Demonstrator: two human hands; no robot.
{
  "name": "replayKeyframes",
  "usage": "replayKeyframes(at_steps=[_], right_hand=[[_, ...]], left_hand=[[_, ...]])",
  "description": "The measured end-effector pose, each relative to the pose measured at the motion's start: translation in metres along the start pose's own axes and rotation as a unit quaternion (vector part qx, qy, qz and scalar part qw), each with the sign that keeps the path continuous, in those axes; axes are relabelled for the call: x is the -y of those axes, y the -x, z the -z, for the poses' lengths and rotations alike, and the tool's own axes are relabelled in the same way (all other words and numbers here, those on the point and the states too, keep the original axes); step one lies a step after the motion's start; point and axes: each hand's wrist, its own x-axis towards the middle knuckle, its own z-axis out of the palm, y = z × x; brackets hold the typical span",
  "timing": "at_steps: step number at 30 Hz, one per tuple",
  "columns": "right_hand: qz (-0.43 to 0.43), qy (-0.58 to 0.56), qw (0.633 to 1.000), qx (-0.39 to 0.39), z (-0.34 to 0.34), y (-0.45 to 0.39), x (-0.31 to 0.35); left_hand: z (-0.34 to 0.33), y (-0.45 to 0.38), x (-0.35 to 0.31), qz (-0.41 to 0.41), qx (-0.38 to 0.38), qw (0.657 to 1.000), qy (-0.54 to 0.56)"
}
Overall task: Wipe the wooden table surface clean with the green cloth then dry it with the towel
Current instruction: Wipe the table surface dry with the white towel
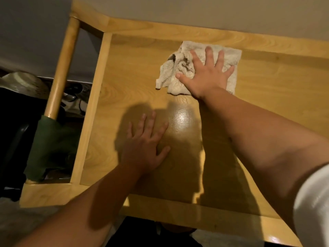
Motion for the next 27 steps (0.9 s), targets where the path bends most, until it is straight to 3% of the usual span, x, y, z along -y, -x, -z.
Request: replayKeyframes(at_steps=[13,27], right_hand=[[0.027,0.028,0.999,-0.011,0.021,-0.082,0.006],[0.062,0.028,0.997,0.023,-0.014,0.065,-0.006]], left_hand=[[-0.007,-0.001,0.002,-0.009,-0.046,0.999,-0.01],[-0.017,-0.004,0.006,0.003,-0.053,0.999,-0.013]])
